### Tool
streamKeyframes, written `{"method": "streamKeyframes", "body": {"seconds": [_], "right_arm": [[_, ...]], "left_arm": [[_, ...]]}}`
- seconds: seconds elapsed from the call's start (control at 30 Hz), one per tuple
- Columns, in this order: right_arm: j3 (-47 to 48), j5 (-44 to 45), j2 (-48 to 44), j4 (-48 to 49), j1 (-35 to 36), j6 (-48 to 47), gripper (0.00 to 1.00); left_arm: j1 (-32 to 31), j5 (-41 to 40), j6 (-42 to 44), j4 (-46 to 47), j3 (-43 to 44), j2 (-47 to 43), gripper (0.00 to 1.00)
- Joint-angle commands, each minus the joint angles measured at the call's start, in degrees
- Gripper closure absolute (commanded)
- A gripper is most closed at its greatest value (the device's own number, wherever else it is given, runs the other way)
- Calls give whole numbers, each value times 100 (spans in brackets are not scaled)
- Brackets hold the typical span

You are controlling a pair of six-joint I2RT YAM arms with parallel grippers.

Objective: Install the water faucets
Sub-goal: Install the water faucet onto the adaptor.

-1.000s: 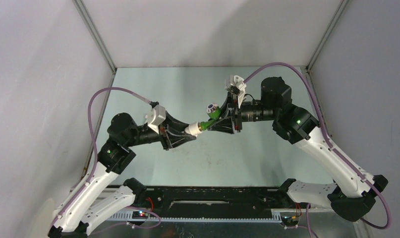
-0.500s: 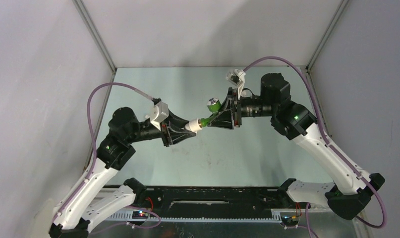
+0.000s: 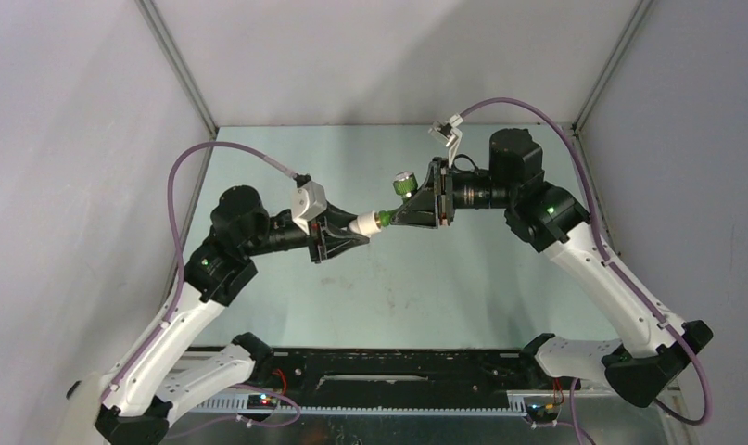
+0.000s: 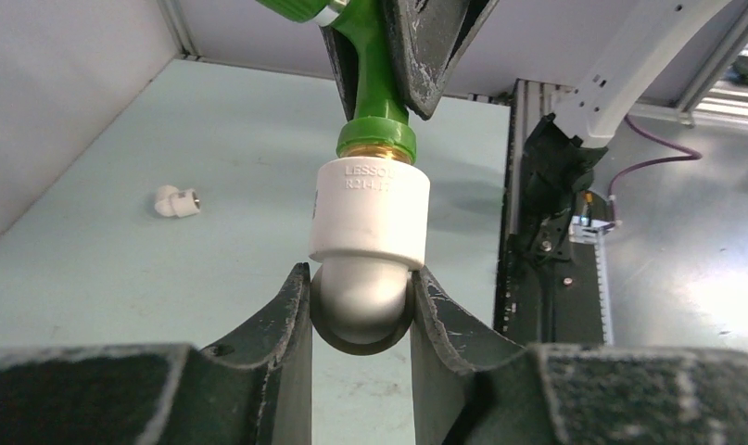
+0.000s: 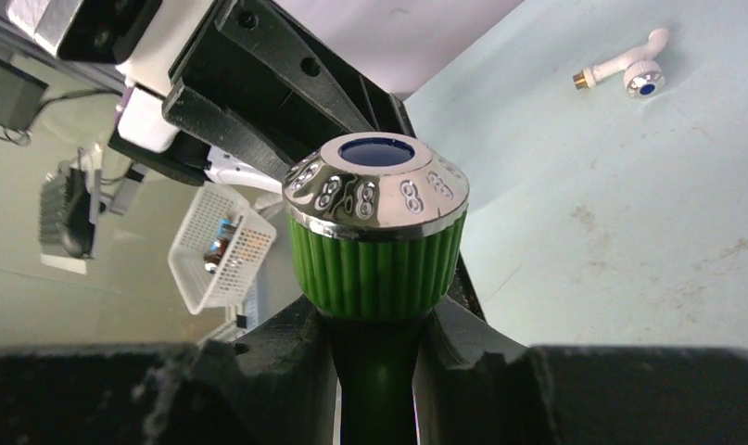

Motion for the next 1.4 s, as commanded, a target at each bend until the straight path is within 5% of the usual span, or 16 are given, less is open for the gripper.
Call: {"method": "streamKeyframes", "body": {"seconds": [0.0,0.83,1.37], "right_arm": [[65,-243,188,216,-83,687,100],[-843,-544,202,1319,-249,3518,100],[-1726,-522,301,2355,-444,5042,100]], "left_arm": [[-26,-44,627,251,470,65,100],[-98,-1154,2799,-1015,1418,634,100],[-960,-2843,4898,-1621,1529,698,100]]}}
